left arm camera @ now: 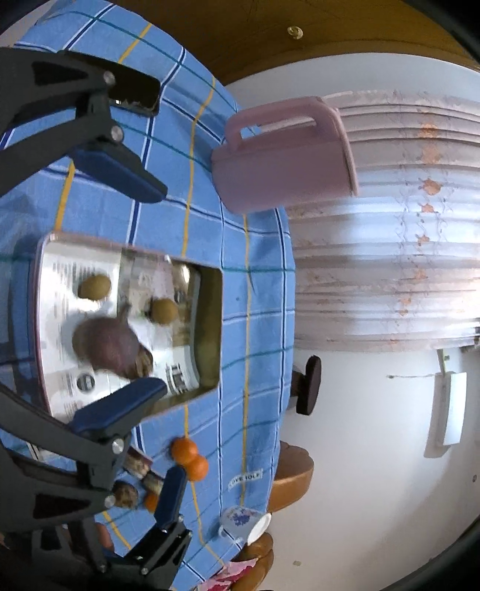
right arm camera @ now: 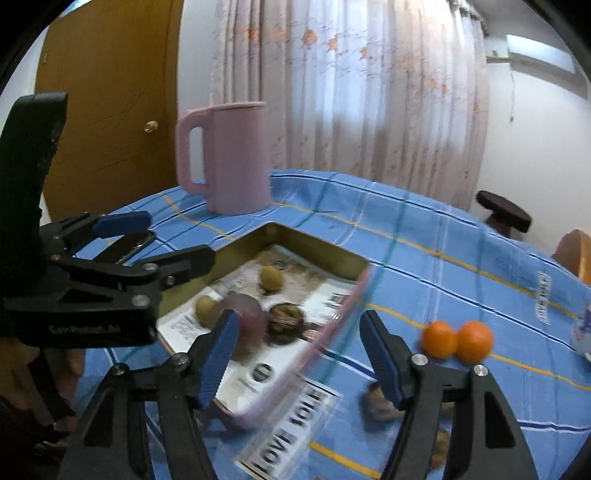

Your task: Organize fruits

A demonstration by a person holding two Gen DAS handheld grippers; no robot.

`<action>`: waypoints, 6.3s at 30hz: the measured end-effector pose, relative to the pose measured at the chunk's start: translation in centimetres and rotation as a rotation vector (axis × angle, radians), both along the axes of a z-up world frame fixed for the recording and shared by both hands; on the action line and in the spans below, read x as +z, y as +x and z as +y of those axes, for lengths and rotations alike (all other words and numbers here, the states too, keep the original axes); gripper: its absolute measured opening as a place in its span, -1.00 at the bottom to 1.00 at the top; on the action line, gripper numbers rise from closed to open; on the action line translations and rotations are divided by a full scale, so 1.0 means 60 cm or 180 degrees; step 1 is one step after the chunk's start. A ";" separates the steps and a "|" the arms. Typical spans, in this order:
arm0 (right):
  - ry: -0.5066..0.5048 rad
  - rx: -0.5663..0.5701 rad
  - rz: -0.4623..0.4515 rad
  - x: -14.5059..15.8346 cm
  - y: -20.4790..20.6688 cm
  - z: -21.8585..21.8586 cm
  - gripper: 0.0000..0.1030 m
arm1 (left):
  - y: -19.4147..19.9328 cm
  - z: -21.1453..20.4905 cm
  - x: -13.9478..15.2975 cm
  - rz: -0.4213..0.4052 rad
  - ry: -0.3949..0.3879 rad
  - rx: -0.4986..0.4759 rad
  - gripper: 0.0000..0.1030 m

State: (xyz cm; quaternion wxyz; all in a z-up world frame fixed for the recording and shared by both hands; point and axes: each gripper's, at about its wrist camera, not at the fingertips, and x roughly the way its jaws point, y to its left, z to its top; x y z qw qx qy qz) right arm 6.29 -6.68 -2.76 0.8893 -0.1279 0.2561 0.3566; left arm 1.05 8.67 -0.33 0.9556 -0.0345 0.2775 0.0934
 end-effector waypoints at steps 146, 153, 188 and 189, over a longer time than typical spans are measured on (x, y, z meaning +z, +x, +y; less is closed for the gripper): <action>0.0293 -0.0627 -0.0304 -0.007 0.028 -0.199 -0.24 | 0.024 -0.200 -0.030 -0.0370 0.0183 -0.0540 -0.16; 0.0421 -0.0176 -0.0206 0.025 0.031 -0.113 -0.24 | 0.023 -0.107 -0.010 -0.0329 0.0118 -0.0194 -0.16; -0.0265 0.0321 0.0035 -0.045 0.046 0.101 -0.24 | 0.062 0.043 -0.063 0.0205 0.0081 0.0270 -0.16; -0.0268 0.0321 0.0041 -0.046 0.046 0.101 -0.24 | 0.062 0.044 -0.063 0.0209 0.0080 0.0268 -0.15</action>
